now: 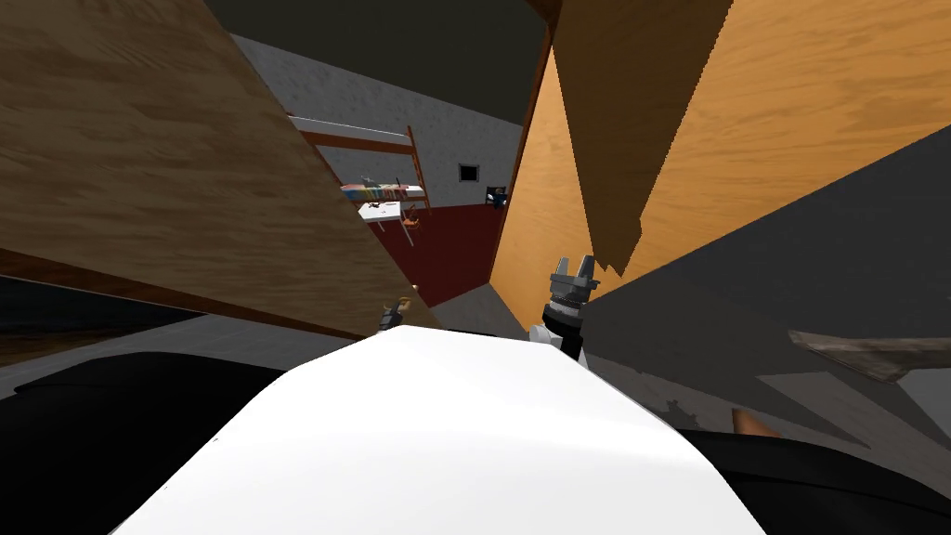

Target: Pull the door open

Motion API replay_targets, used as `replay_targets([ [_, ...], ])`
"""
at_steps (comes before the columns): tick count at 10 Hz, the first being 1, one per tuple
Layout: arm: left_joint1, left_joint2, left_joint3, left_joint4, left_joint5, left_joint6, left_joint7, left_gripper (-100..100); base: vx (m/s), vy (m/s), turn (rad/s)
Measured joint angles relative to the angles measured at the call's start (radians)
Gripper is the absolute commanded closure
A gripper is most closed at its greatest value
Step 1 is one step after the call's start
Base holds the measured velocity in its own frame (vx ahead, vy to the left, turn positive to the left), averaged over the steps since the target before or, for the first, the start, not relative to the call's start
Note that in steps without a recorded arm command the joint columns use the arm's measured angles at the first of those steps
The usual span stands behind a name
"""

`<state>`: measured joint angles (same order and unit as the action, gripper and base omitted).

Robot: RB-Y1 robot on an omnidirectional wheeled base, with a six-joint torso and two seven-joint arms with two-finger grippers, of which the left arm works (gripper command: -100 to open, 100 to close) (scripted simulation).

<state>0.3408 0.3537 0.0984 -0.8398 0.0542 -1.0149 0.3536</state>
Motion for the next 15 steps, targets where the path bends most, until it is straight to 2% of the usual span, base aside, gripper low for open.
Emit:
replay_targets([
  [2, 0.01, 0.011, -0.009, 0.015, -0.006, -0.03, 0.013, 100, -0.245, 0.018, -0.128],
  [3, 0.02, 0.018, -0.014, 0.011, -0.009, -0.038, 0.022, 100, -0.11, 0.011, -0.019],
  [5, 0.025, 0.021, -0.017, 0.022, -0.012, -0.046, 0.026, 100, -0.203, 0.054, -0.209],
  [8, 0.035, 0.032, -0.025, 0.036, -0.018, -0.085, 0.039, 100, -0.211, 0.03, -0.154],
  [14, 0.042, 0.054, -0.039, 0.106, -0.029, -0.176, 0.062, 100, -0.198, 0.036, -0.137],
  [15, 0.043, 0.053, -0.041, 0.109, -0.031, -0.179, 0.063, 100, -0.143, 0.016, -0.114],
])
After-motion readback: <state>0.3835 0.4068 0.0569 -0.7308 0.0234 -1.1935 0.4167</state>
